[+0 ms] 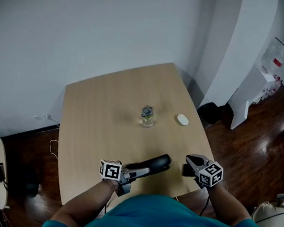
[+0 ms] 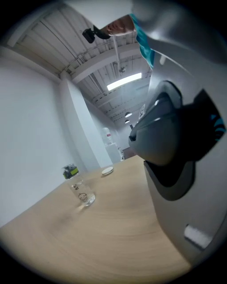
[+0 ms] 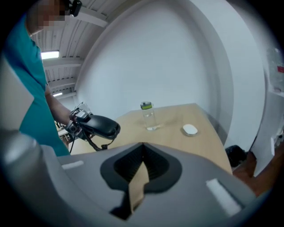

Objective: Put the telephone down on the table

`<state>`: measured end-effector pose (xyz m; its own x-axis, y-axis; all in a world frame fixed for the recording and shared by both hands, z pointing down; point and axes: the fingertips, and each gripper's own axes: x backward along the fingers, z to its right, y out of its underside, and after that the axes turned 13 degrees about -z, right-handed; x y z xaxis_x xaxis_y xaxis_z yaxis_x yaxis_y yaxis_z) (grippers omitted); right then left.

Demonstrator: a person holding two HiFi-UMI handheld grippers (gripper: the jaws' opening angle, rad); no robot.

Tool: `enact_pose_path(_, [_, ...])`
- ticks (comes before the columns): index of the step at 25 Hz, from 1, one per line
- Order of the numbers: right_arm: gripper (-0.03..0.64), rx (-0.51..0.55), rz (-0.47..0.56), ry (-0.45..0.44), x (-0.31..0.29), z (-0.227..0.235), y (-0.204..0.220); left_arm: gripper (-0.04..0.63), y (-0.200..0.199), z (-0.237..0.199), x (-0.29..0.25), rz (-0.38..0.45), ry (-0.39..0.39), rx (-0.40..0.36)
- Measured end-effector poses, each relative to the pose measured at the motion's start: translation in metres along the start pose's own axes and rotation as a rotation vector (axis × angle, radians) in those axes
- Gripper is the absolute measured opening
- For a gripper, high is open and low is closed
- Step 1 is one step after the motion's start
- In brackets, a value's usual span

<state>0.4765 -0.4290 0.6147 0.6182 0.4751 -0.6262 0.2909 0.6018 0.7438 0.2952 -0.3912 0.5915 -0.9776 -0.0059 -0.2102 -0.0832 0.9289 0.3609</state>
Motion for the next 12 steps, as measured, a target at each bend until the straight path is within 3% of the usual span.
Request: enact_pose_path(12, [0.003, 0.003, -0.023, -0.017, 0.001, 0.094, 0.001, 0.29, -0.046, -0.068, -0.12, -0.133, -0.037, 0.082])
